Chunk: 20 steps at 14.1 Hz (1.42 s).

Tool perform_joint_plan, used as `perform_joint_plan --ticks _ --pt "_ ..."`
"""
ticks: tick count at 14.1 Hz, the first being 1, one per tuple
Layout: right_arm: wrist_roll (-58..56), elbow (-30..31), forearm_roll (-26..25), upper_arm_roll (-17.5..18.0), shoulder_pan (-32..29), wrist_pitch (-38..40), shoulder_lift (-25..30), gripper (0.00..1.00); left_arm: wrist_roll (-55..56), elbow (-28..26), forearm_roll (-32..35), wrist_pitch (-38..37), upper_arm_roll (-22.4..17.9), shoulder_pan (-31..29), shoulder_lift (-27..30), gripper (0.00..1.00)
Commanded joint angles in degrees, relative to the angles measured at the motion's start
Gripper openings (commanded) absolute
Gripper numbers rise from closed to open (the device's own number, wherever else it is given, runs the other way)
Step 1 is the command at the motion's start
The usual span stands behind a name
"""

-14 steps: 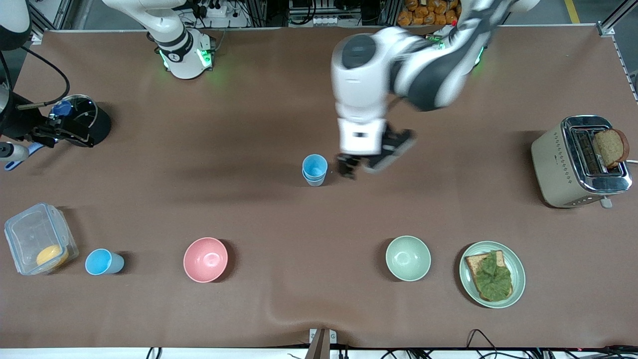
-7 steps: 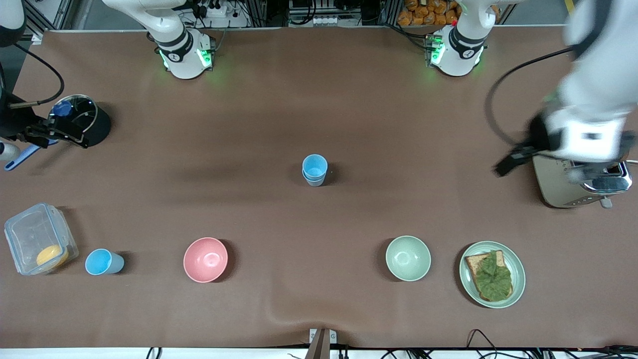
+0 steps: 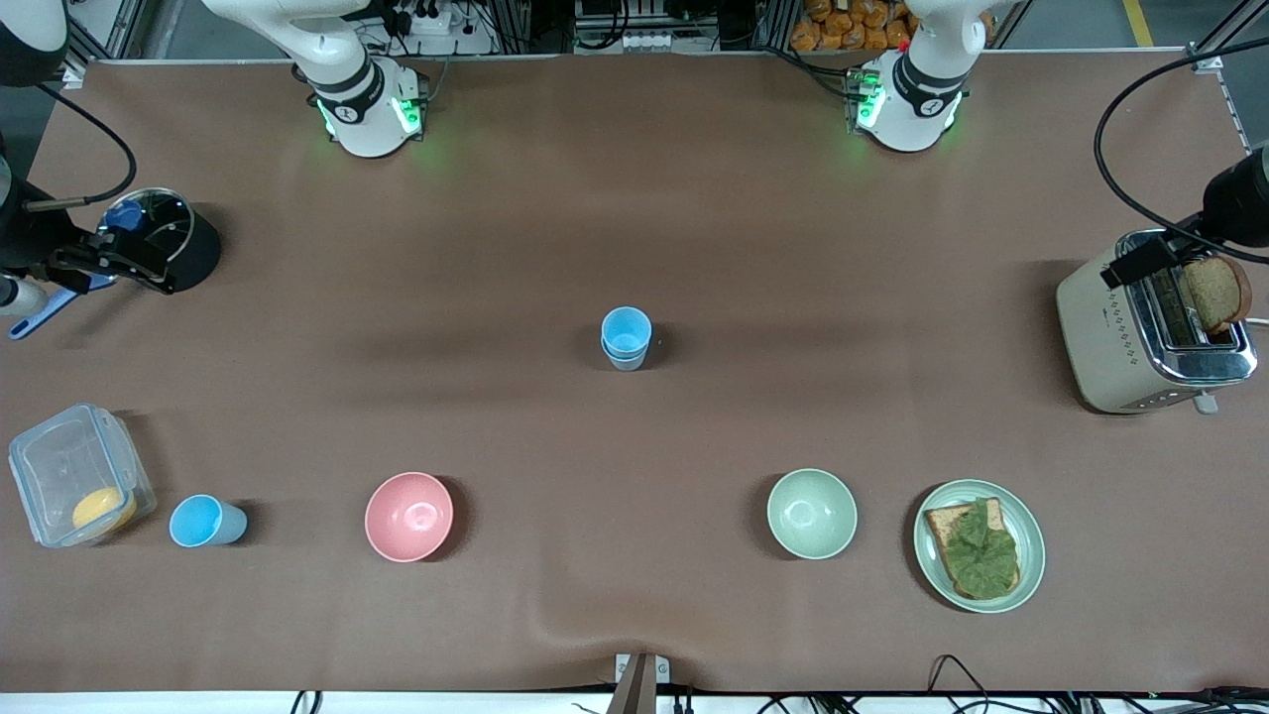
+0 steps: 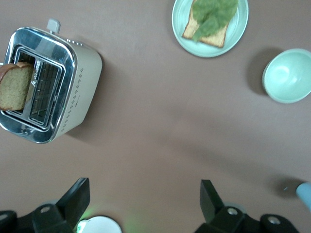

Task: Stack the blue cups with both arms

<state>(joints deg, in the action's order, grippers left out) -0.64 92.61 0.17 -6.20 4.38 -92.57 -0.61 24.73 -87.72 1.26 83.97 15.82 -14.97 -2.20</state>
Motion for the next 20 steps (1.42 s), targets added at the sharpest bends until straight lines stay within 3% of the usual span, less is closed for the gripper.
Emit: perform_joint_plan --ticks 1,3,5,9,12,18,20 --pt "0.9 -1.5 -0.9 -0.2 0.1 1.2 -0.6 1.00 -7.6 -6.1 -1.2 -0.2 -6.0 2.5 7.0 1.00" --pt "0.8 -1.5 -0.8 -0.2 0.1 1.2 -0.7 1.00 -12.0 -5.6 -1.1 -0.2 -14.4 9.1 8.0 1.00" --pt "0.8 -1.5 -0.8 -0.2 0.1 1.2 -0.7 1.00 -19.2 -4.1 -1.1 0.0 -17.7 10.9 7.8 1.00" --pt "0.8 -1.5 -0.7 -0.3 -0.1 1.6 -0.8 1.00 -25.1 -1.0 -0.2 0.0 -17.6 13.1 7.0 1.00" --pt "0.6 -1.5 -0.7 -0.3 -0.5 1.6 -0.9 1.00 -26.2 0.3 -0.6 0.0 -14.3 14.0 6.7 1.00" --pt "0.4 -1.5 -0.6 0.0 -1.0 1.7 -0.9 1.00 -32.8 0.2 -0.9 0.0 -12.3 15.7 6.2 1.00" --pt "0.3 -1.4 0.4 2.6 -4.1 1.6 -1.0 1.00 -32.8 0.5 -0.8 -0.1 -10.9 15.4 4.9 1.00"
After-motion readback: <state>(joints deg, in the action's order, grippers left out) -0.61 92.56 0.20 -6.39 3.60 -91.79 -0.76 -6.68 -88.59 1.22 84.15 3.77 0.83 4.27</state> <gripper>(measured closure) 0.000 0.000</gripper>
